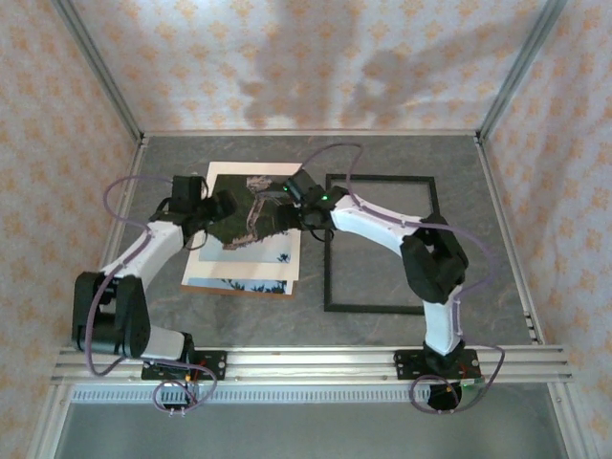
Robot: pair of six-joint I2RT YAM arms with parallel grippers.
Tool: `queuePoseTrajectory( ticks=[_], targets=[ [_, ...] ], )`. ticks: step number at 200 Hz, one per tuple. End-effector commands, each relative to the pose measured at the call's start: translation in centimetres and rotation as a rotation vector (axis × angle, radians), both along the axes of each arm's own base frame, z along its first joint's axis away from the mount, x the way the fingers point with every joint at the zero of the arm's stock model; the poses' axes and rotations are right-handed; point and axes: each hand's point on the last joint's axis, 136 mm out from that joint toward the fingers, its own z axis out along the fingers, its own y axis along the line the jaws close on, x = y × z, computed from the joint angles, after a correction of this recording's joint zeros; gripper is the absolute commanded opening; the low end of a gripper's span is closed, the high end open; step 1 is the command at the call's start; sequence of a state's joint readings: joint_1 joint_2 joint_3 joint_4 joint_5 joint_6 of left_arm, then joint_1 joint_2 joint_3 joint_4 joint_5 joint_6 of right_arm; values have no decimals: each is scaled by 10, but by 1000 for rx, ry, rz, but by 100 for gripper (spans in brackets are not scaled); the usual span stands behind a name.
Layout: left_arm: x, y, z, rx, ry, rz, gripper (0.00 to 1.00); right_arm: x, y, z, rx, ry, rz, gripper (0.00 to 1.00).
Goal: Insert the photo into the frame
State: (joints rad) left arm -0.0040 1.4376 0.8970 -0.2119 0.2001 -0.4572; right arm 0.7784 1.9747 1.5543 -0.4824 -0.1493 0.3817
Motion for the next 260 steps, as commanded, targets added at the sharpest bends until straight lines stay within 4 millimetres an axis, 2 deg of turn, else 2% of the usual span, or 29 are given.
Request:
queuePoseTrajectory(
  ticks=[1,43,91,131,154,158,188,213,260],
  targets=[
    [13,22,-5,10,41,-7,95,31,-6,0,14,-39,-188,79],
    [33,45,-34,-33,174,-62,91,39,-7,-26,-37,8,-256,76],
    [42,50,-60,-13,263,-87,89,42,-7,-44,-55,36,-283,74],
    [45,44,-73,-41,297,-112,87,44,-3,-59,-51,76,-288,73],
    [46,42,-72,-48,293,-118,85,44,-2,-65,-43,92,-293,73],
    [44,41,-84,-56,319,-119,85,44,-1,-66,-43,95,-293,73],
    [44,34,-91,-76,328,-135,83,43,7,-75,-12,124,-276,72],
    [42,31,-97,-81,341,-142,82,43,12,-77,15,139,-270,71],
    [41,23,-102,-118,331,-156,78,49,18,-64,63,118,-238,67]
  ],
)
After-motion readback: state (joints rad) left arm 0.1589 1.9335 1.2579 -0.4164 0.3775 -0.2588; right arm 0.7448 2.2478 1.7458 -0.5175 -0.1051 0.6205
